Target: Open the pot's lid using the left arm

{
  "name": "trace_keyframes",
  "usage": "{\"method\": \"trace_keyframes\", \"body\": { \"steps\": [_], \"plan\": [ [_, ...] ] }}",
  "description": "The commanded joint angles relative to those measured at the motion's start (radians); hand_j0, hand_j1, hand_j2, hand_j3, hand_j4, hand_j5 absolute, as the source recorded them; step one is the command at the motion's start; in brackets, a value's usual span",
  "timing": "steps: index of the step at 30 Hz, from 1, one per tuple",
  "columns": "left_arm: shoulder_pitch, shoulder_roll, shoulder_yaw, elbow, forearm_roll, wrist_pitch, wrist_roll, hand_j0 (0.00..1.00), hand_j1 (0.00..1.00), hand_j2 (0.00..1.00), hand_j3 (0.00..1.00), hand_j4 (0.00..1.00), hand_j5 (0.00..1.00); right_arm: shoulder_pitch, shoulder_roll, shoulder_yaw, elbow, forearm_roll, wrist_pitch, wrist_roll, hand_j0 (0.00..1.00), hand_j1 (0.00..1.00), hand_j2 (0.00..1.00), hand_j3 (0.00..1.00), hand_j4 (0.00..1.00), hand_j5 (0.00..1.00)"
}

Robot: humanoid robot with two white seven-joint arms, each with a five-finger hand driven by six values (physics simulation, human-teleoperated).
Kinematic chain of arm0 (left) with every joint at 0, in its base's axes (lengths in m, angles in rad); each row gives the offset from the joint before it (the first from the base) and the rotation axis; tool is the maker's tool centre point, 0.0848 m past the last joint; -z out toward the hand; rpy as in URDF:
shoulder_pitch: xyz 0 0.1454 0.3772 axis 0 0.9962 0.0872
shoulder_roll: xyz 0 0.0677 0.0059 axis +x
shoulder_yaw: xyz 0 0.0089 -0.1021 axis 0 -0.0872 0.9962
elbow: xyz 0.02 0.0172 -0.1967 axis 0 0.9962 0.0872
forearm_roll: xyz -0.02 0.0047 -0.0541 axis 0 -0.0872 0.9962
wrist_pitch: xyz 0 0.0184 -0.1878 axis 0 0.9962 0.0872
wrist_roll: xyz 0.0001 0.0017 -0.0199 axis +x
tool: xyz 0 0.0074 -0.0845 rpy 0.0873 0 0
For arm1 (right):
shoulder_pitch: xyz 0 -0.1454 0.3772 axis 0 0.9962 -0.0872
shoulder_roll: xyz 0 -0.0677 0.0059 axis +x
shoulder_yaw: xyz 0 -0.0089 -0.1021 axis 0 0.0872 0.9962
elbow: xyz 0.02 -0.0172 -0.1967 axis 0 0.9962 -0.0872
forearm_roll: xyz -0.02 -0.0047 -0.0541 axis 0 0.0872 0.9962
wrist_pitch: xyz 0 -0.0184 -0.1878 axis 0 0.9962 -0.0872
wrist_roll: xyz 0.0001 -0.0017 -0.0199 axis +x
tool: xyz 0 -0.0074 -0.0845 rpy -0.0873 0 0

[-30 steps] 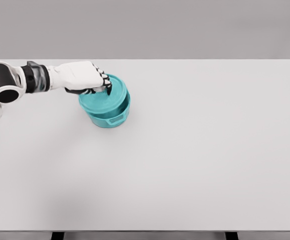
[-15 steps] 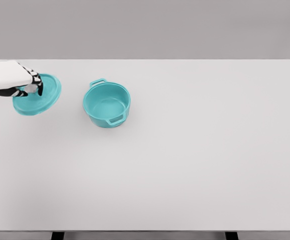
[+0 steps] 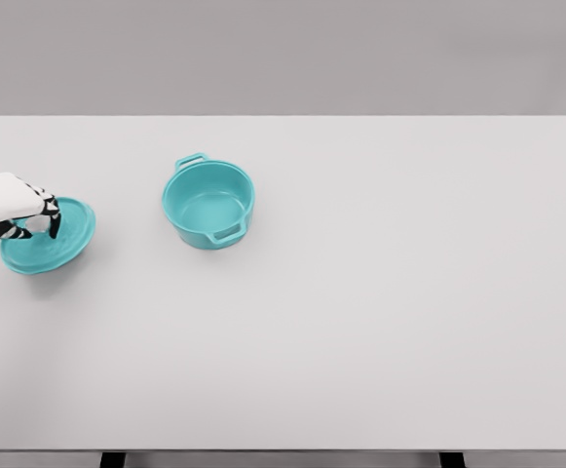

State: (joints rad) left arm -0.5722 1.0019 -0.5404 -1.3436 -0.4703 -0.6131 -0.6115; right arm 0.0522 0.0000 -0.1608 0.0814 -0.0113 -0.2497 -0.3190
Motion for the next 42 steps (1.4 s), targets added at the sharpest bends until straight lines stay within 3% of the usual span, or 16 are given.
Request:
{"method": "trace_keyframes", "body": {
  "steps": [1, 12, 14, 15, 17, 25, 28, 31, 36, 42],
  "plan": [
    [0.0, 0.004, 0.0, 0.001, 0.002, 0.002, 0.001, 0.46, 0.46, 0.46, 0.46, 0.46, 0.46, 0.0, 0.0, 0.0, 0.0, -0.001, 0.0, 0.0, 1.0, 1.0, 1.0, 1.0, 1.0, 1.0],
    [0.023, 0.006, 0.0, 0.004, 0.001, 0.002, 0.001, 0.5, 0.5, 0.5, 0.5, 0.5, 0.5, 0.0, 0.0, 0.0, 0.0, -0.001, 0.0, 0.0, 1.0, 1.0, 1.0, 1.0, 1.0, 1.0],
    [0.023, 0.004, 0.002, 0.004, -0.001, 0.002, 0.001, 0.68, 0.68, 0.68, 0.68, 0.68, 0.68, 0.0, 0.0, 0.0, 0.0, -0.001, 0.0, 0.0, 1.0, 1.0, 1.0, 1.0, 1.0, 1.0],
    [0.021, 0.003, 0.002, 0.004, -0.017, 0.002, 0.001, 0.85, 0.85, 0.85, 0.85, 0.85, 0.85, 0.0, 0.0, 0.0, 0.0, -0.001, 0.0, 0.0, 1.0, 1.0, 1.0, 1.0, 1.0, 1.0],
    [0.023, -0.002, 0.007, 0.003, -0.045, 0.002, 0.001, 1.0, 1.0, 1.0, 1.0, 1.0, 1.0, 0.0, 0.0, 0.0, 0.0, -0.001, 0.0, 0.0, 1.0, 1.0, 1.0, 1.0, 1.0, 1.0],
    [0.026, -0.012, 0.019, 0.004, -0.044, 0.002, 0.001, 1.0, 1.0, 1.0, 1.0, 1.0, 1.0, 0.0, 0.0, 0.0, 0.0, -0.001, 0.0, 0.0, 1.0, 1.0, 1.0, 1.0, 1.0, 1.0],
    [0.028, -0.098, 0.109, 0.003, -0.044, 0.002, 0.001, 1.0, 1.0, 1.0, 1.0, 1.0, 1.0, 0.0, 0.0, 0.0, 0.0, -0.001, 0.0, 0.0, 1.0, 1.0, 1.0, 1.0, 1.0, 1.0],
    [0.04, -0.181, 0.298, 0.003, -0.022, 0.002, 0.001, 1.0, 1.0, 1.0, 1.0, 1.0, 1.0, 0.0, 0.0, 0.0, 0.0, -0.001, 0.0, 0.001, 1.0, 1.0, 1.0, 1.0, 1.0, 1.0],
    [0.049, -0.232, 0.375, 0.004, -0.028, 0.002, 0.001, 1.0, 1.0, 1.0, 1.0, 1.0, 1.0, 0.0, 0.0, 0.0, 0.0, -0.001, 0.0, 0.0, 1.0, 1.0, 1.0, 1.0, 1.0, 1.0],
    [0.049, -0.238, 0.375, 0.004, -0.033, 0.002, 0.001, 1.0, 1.0, 1.0, 1.0, 1.0, 1.0, -0.002, 0.0, 0.0, 0.0, -0.001, 0.0, 0.0, 1.0, 1.0, 1.0, 1.0, 1.0, 1.0]
  ]
}}
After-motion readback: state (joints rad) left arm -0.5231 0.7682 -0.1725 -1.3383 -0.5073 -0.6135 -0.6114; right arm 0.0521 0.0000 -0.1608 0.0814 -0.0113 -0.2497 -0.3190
